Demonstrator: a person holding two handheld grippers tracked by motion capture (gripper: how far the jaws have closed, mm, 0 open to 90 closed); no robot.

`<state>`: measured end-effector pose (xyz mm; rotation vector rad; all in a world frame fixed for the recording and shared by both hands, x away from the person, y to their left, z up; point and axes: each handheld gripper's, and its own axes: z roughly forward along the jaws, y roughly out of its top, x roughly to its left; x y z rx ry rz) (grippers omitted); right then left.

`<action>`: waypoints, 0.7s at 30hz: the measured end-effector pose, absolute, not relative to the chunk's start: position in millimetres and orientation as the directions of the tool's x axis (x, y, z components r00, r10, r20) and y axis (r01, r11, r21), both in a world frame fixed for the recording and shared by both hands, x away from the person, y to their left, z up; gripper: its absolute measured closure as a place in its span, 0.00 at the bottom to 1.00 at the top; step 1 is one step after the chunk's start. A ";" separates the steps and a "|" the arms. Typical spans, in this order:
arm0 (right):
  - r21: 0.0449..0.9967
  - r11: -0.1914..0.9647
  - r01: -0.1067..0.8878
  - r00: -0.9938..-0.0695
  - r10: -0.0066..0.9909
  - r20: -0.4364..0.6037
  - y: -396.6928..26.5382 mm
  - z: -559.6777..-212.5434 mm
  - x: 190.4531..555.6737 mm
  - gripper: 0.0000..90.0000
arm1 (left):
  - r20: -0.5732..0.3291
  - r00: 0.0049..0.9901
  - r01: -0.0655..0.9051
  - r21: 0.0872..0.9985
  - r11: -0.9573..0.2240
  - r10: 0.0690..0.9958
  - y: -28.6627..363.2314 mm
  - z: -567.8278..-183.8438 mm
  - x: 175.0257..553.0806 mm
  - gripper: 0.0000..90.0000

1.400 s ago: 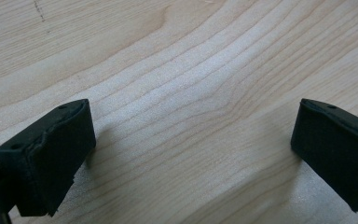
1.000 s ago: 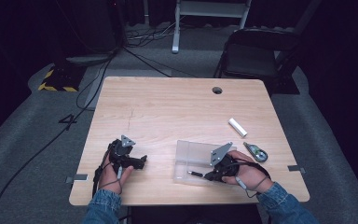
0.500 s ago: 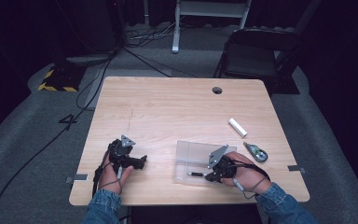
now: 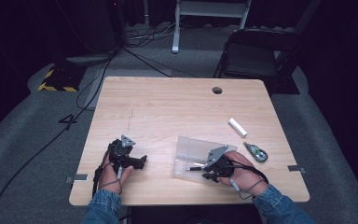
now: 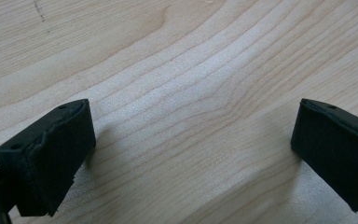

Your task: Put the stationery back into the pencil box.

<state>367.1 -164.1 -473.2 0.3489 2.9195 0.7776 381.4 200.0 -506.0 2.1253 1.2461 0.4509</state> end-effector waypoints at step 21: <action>0.538 0.817 0.207 -0.951 0.297 -0.086 -166.0 -475.4 369.9 0.60 | -0.020 0.495 0.654 0.666 -0.357 0.869 200.0 -506.0 381.4 0.00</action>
